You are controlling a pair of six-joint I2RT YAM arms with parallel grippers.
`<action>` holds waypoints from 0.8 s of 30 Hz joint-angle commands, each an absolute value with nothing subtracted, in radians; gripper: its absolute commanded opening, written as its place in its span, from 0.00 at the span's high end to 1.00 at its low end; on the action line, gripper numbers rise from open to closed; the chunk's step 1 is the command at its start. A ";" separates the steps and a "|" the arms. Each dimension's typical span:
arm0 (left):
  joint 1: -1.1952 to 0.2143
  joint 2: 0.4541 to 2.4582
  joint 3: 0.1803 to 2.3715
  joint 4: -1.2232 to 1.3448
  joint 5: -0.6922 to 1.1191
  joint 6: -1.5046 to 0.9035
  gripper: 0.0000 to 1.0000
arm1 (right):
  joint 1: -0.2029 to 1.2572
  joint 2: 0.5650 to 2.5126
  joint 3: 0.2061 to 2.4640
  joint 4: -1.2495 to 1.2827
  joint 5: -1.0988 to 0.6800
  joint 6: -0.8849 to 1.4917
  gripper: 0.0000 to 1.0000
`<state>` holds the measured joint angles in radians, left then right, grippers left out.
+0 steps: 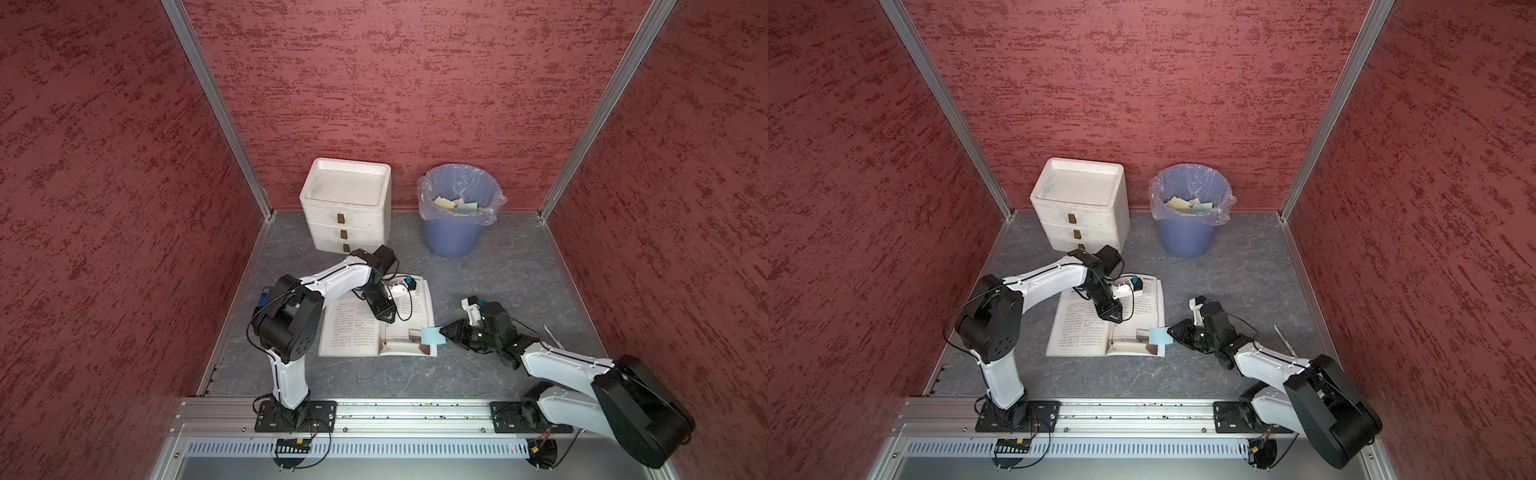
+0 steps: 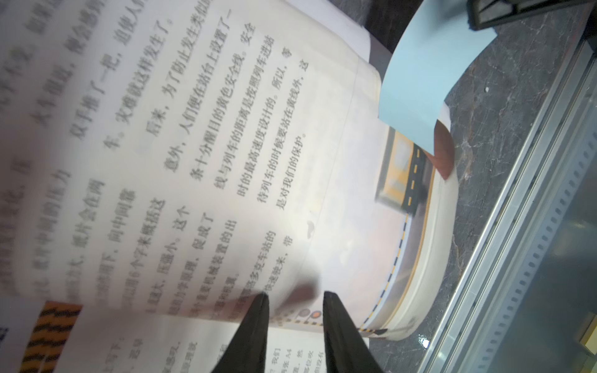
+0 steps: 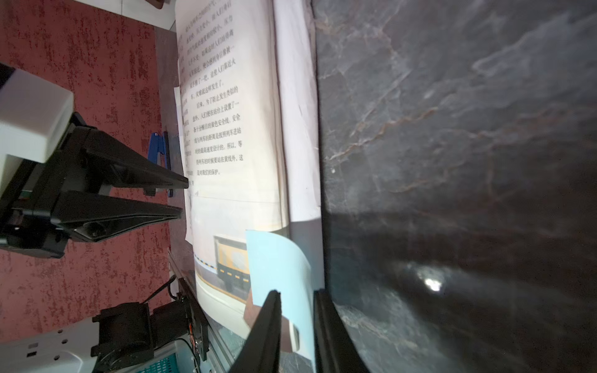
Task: Peel off the used sticky note
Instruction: Tear off the note from the book.
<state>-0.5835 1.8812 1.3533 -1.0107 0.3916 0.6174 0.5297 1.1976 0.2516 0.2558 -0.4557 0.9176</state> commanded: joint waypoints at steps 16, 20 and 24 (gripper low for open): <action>-0.687 2.123 1.628 -1.072 0.374 0.611 0.69 | 0.583 1.155 0.326 0.103 -0.354 0.799 0.90; -0.703 2.185 1.699 -1.081 0.363 0.605 0.70 | 0.633 1.138 0.350 0.055 -0.293 0.766 0.93; -0.714 2.230 1.727 -1.077 0.358 0.595 0.71 | 0.696 1.135 0.379 -0.002 -0.221 0.738 0.94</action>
